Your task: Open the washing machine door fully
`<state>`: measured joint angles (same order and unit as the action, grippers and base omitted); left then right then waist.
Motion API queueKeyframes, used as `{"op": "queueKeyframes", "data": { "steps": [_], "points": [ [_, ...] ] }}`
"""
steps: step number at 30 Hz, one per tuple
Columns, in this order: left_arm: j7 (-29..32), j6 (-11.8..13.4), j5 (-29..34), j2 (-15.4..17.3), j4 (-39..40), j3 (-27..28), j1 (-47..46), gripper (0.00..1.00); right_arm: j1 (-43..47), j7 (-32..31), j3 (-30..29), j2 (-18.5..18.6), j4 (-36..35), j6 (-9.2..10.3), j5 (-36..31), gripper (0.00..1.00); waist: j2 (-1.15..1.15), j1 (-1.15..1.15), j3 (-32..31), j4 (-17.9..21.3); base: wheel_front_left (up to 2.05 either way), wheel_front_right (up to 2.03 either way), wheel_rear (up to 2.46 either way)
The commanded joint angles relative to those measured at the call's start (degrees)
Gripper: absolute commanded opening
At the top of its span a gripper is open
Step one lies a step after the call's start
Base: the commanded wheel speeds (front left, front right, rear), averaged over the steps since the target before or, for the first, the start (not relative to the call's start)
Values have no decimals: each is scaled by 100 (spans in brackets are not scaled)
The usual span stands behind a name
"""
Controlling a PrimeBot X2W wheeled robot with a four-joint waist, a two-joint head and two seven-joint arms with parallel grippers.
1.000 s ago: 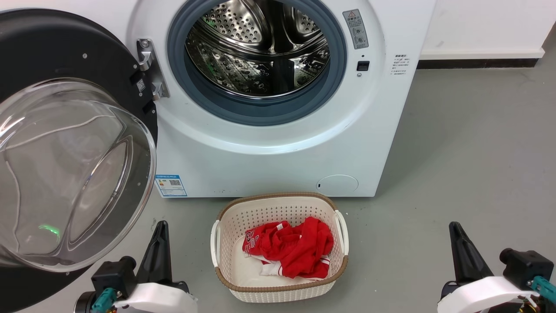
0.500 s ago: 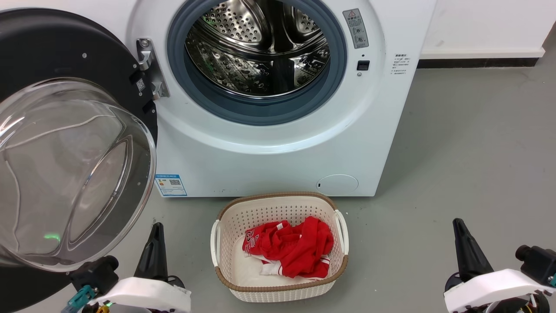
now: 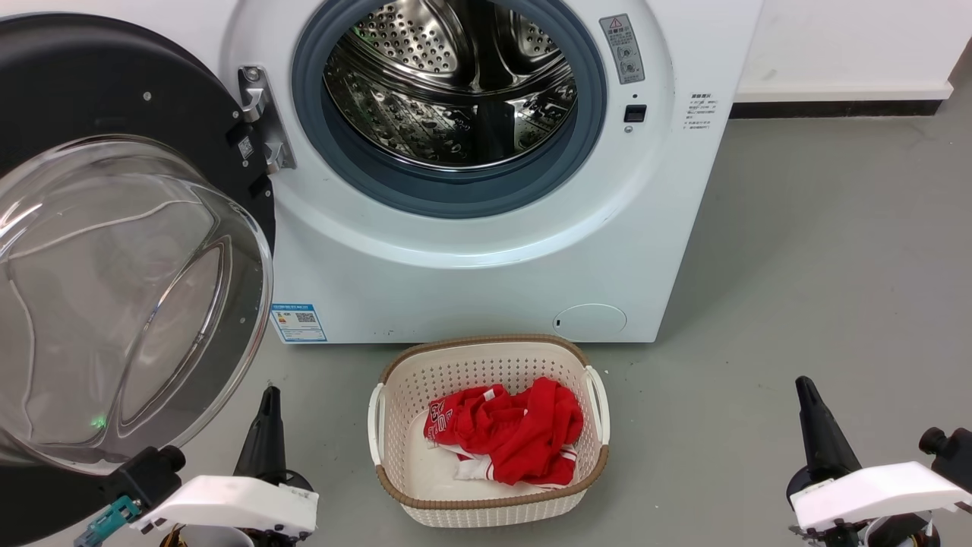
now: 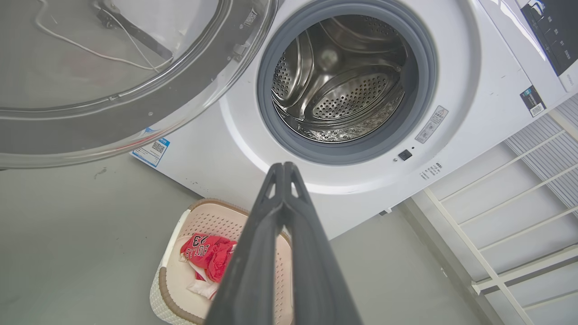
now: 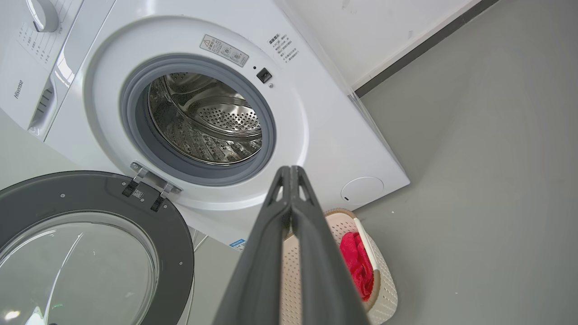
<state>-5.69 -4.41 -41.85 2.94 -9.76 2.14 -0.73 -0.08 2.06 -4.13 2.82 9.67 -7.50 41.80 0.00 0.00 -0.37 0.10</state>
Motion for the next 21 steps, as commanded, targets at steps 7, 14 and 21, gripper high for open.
{"op": "queueKeyframes", "data": {
  "steps": [7, 14, 21],
  "points": [
    [168, -73, -732, 6, -10, 80, -230, 0, -224, -114, -44, 6, 14, 0, 753, 0, 0, 0, 5, -1, 0, 0, 0],
    [315, -104, -1318, 5, -66, 131, -285, 0, -291, -219, -71, 6, 67, 0, 1335, 0, 0, 0, 10, -2, 0, 0, 0],
    [433, -125, -1790, 4, -112, 169, -319, 0, -329, -305, -93, 7, 115, 0, 1810, 0, 0, 0, 14, -3, 0, 0, 0]
  ]
}}
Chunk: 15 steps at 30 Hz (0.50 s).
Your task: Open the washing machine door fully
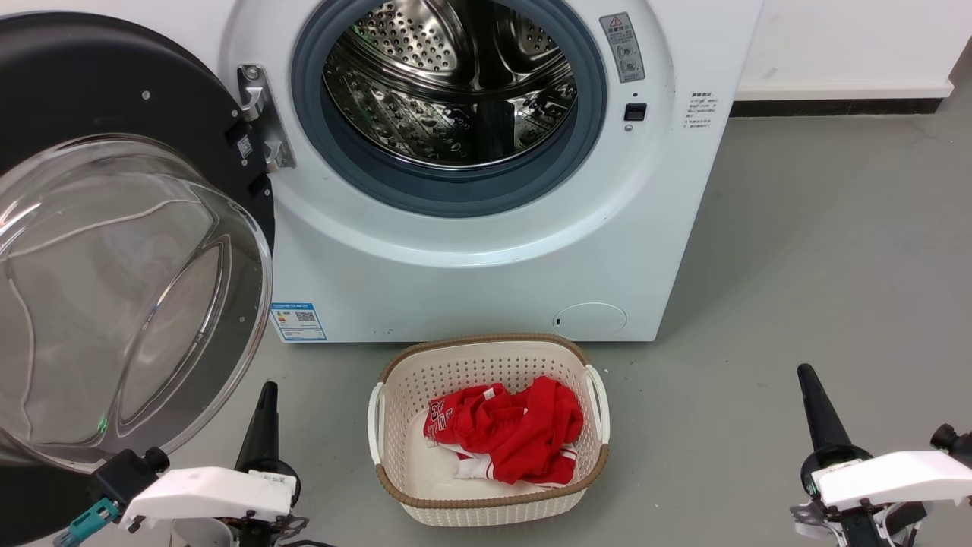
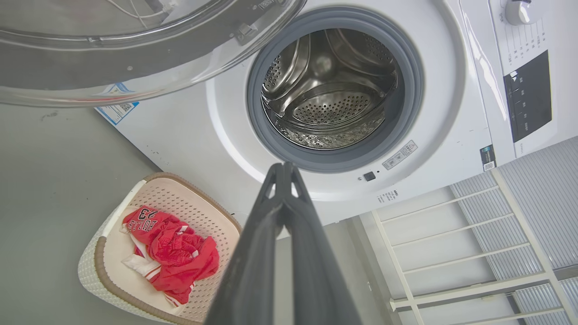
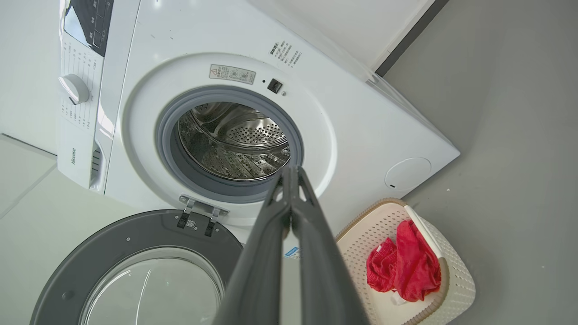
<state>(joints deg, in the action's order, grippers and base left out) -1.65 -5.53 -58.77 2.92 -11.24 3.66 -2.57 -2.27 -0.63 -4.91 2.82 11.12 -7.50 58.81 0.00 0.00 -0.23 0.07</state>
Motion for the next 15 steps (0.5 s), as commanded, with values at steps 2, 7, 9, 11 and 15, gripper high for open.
{"op": "queueKeyframes", "data": {
  "steps": [2, 7, 9, 11, 15],
  "points": [
    [61, -23, -229, 6, 23, 28, -149, 0, -129, -52, -21, 6, -18, 0, 241, 0, 0, 0, 1, 0, 0, 0, 0],
    [141, -46, -542, 5, -9, 57, -180, 0, -163, -108, -38, 7, 15, 0, 557, 0, 0, 0, 4, -1, 0, 0, 0],
    [168, -56, -668, 4, -21, 68, -191, 0, -175, -135, -44, 7, 27, 0, 675, 0, 0, 0, 6, -1, 0, 0, 0],
    [198, -61, -787, 4, -32, 79, -204, 0, -186, -145, -49, 7, 39, 1, 796, 0, 0, 0, 7, -1, 0, 0, 0],
    [255, -68, -1020, 3, -54, 100, -207, 0, -203, -192, -59, 7, 62, 1, 1026, 0, 0, 0, 9, -2, 0, 0, 0]
  ]
}}
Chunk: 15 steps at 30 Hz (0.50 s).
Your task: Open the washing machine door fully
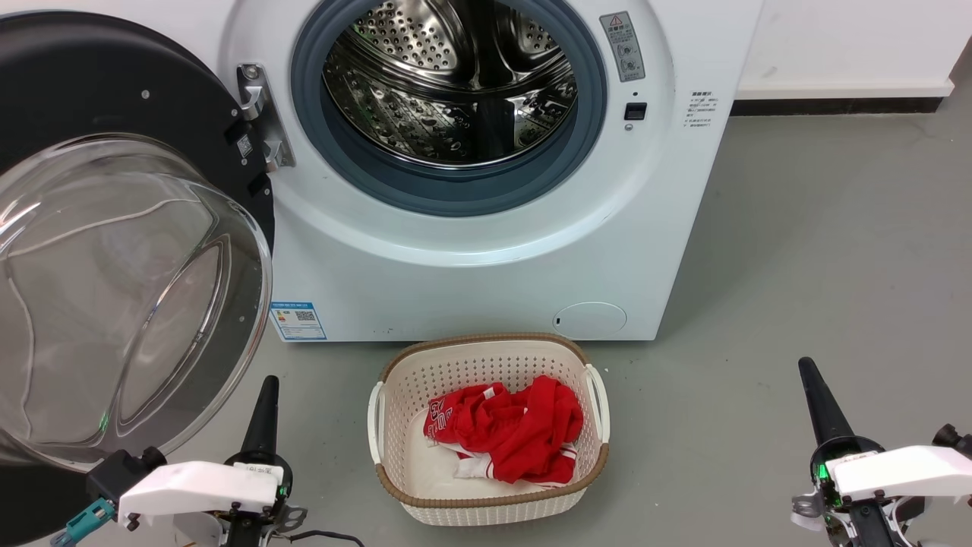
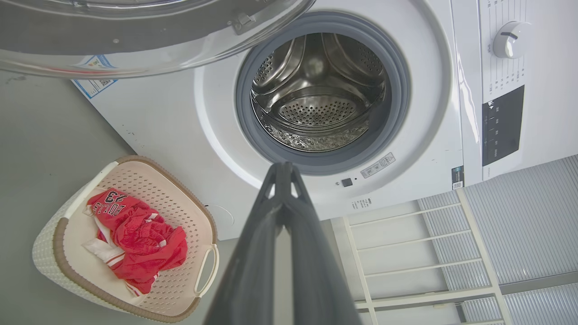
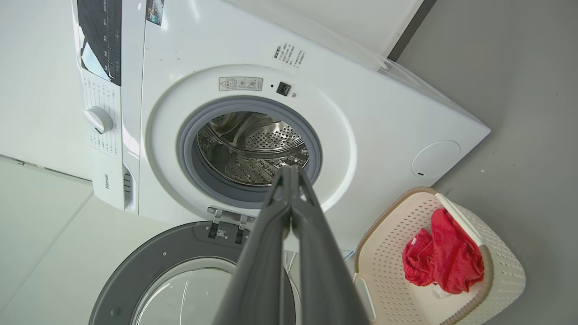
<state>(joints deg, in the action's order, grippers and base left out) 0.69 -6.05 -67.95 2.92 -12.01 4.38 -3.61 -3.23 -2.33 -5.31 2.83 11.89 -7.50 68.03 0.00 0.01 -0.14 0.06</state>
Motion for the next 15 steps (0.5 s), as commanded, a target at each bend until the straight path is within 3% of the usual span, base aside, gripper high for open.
{"op": "queueKeyframes", "data": {
  "steps": [1, 15],
  "points": [
    [35, -21, -162, 3, 17, 35, -107, 0, -113, -34, -22, 6, -9, 1, 160, 0, 0, -1, 1, 0, 0, 0, 0],
    [223, -69, -910, 1, -59, 95, -185, 0, -208, -166, -56, 7, 62, 1, 910, 0, 0, -1, 10, -2, 0, 0, 0]
  ]
}}
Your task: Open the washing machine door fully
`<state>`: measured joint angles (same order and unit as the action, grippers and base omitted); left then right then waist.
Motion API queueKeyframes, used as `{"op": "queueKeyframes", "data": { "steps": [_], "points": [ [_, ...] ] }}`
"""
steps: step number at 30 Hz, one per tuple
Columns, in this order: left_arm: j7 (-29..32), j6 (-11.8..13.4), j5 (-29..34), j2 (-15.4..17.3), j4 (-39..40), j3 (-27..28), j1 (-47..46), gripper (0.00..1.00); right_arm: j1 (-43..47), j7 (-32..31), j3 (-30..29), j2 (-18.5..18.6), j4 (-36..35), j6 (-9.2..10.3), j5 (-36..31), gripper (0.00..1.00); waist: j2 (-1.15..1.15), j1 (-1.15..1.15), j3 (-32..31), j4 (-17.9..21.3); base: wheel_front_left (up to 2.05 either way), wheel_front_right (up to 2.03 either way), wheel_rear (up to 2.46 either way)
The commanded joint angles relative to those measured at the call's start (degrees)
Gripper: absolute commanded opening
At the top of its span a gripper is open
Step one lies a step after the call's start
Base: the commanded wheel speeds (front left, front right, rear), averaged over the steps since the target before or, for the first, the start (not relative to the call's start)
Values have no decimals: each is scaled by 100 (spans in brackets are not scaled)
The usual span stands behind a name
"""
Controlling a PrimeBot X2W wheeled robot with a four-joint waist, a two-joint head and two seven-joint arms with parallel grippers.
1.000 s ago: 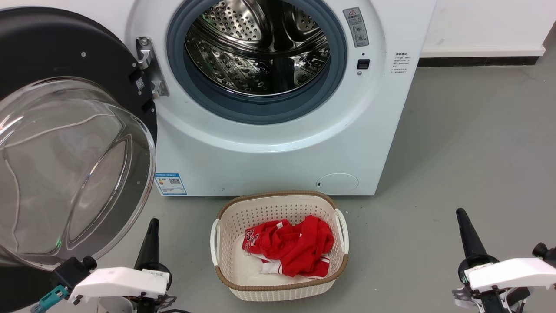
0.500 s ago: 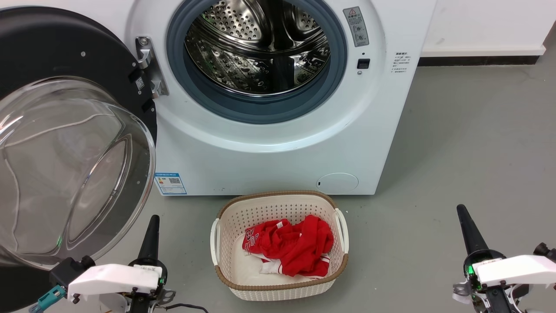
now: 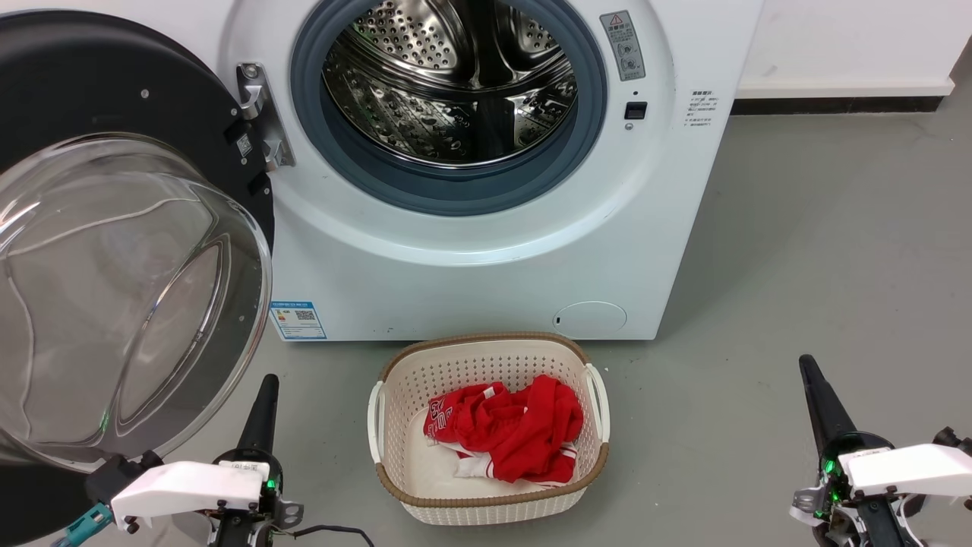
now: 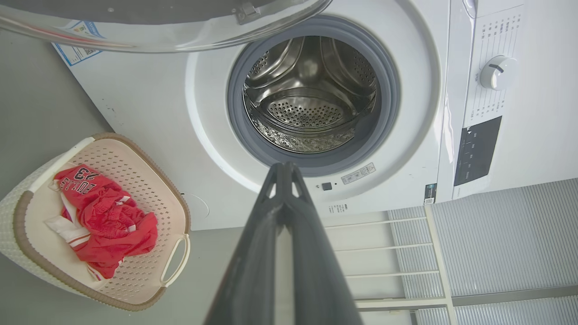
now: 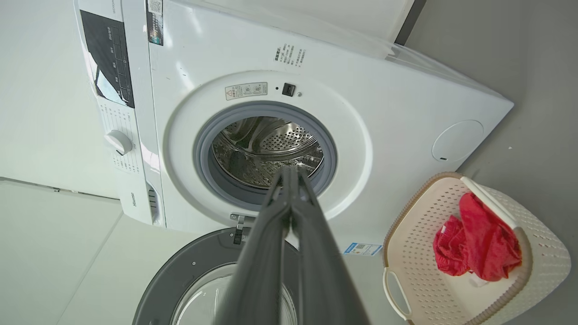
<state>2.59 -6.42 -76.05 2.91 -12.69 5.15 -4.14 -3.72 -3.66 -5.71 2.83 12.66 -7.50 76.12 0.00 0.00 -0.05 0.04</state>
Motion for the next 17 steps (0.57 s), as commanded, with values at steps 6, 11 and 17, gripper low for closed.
{"op": "queueKeyframes", "data": {
  "steps": [6, 11, 17],
  "points": [
    [130, -56, -490, 0, -31, 50, -145, 0, -179, -97, -33, 7, 26, 0, 496, 0, 0, 0, 5, -1, 0, 0, 0],
    [187, -67, -727, -1, -55, 70, -172, 0, -204, -141, -45, 8, 52, 1, 727, 0, 0, 0, 9, -2, 0, 0, 0],
    [279, -88, -1082, -2, -92, 105, -202, 0, -244, -201, -61, 8, 91, 1, 1081, 0, 0, 0, 13, -3, 0, 0, 0]
  ]
}}
